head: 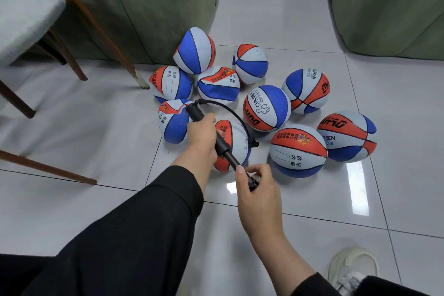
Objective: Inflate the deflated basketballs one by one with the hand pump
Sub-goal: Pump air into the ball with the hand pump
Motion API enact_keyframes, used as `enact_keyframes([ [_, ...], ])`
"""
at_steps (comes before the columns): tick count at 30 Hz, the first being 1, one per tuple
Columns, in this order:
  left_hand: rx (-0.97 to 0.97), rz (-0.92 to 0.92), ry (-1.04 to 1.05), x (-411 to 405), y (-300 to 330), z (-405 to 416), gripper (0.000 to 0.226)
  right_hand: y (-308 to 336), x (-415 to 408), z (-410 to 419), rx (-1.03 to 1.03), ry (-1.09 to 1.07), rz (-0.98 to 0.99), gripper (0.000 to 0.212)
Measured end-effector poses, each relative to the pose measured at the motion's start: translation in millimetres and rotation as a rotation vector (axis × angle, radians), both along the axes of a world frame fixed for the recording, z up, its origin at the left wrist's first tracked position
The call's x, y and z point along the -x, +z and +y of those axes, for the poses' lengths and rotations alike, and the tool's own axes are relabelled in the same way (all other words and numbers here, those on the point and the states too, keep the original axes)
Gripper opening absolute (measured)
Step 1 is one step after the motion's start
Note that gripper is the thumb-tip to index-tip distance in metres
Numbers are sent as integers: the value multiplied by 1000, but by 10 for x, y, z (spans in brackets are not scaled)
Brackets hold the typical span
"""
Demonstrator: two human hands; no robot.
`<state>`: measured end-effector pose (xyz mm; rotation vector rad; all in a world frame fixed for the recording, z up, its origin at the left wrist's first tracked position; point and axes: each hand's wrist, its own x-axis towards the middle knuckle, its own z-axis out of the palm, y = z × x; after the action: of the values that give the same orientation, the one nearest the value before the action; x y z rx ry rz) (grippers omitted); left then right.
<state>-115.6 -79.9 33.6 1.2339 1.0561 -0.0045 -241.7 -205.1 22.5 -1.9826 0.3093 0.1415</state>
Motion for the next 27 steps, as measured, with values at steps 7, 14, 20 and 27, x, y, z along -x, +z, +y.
enact_keyframes([
  [7,-61,-18,4,-28,-27,115,25,0,-87,19,115,154,107,31],
  [14,-88,-43,-138,44,2,-129,8,76,-163,49,47,178,81,40],
  [20,20,-30,-329,73,35,-260,19,115,-261,-43,-80,104,32,57],
  [27,23,-103,-333,100,108,-390,31,15,-247,-76,-136,20,37,48],
])
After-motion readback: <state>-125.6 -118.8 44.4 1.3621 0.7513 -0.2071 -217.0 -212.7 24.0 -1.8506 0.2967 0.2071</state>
